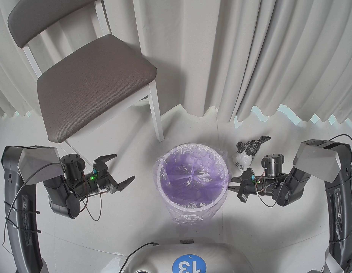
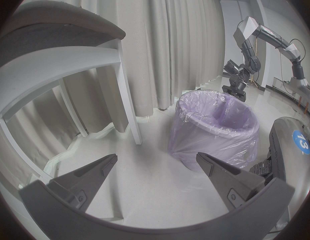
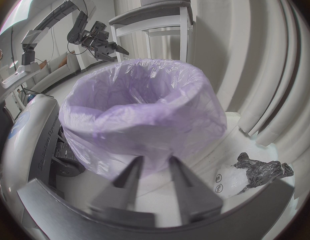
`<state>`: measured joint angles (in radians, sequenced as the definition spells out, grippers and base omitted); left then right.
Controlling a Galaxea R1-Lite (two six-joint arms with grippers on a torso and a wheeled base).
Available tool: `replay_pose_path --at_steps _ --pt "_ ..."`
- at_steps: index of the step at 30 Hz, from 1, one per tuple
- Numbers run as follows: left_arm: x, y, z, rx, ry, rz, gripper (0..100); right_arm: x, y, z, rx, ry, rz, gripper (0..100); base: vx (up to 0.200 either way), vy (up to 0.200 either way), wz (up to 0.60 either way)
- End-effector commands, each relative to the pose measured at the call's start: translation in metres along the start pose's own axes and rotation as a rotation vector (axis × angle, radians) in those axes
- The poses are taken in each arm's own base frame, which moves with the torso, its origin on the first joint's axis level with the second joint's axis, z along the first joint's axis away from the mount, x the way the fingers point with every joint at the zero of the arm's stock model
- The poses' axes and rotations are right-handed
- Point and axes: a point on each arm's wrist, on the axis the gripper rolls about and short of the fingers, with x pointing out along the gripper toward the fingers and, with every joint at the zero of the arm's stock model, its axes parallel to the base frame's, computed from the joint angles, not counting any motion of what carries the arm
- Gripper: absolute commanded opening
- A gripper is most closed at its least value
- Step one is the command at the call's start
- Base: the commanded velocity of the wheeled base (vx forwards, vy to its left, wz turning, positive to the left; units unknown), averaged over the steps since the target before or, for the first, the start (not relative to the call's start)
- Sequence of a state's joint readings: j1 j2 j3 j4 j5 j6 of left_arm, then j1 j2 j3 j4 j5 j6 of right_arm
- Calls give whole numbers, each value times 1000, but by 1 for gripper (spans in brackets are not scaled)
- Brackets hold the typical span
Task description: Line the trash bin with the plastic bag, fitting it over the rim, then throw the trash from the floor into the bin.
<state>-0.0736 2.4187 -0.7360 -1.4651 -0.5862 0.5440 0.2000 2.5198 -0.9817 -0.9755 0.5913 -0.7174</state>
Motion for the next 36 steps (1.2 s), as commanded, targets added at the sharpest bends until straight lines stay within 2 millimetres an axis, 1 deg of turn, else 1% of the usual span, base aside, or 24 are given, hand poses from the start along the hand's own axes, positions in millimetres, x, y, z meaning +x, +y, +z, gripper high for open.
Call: replay_pose_path --at_steps 1,6,8,9,11,14,16,23,24,27,30,31,33,36 --pt "-3 -6 -3 -7 5 -8 100 3 -4 2 -2 -17 16 0 0 0 0" --pt "-3 -9 -7 -13 13 -9 100 7 -20 4 12 -6 8 0 0 0 0" --pt "-3 -10 -10 -13 12 -9 100 13 -29 -1 30 10 13 0 0 0 0" --pt "-3 -10 -10 -13 12 -9 100 13 -29 -1 30 10 13 0 0 0 0" --pt "-2 -11 -11 -15 13 -11 100 21 -35 -9 45 22 17 0 0 0 0" --pt "-1 -12 -11 -12 8 -11 100 29 -36 -15 70 42 35 0 0 0 0" --pt "2 -13 -10 -12 2 -16 100 31 -40 -14 80 53 44 0 0 0 0" --pt "7 -18 -6 -15 -28 -24 100 31 -41 -13 77 73 63 0 0 0 0" --pt "8 -21 -6 -16 -29 -28 100 31 -40 -14 68 73 64 100 0 0 0" --pt "8 -24 -6 -18 -23 -28 100 27 -35 -14 68 70 72 100 0 0 0" --pt "6 -24 -4 -21 -15 -18 100 11 -33 2 56 14 83 100 0 0 0" --pt "5 -24 -3 -21 -15 -17 100 9 -32 4 57 7 85 100 0 0 0" --pt "0 -24 4 -30 -18 -15 100 -10 -28 12 65 -27 76 100 0 0 0" --pt "-4 -26 12 -56 -22 -23 100 -29 -21 16 116 -47 48 100 0 0 0"
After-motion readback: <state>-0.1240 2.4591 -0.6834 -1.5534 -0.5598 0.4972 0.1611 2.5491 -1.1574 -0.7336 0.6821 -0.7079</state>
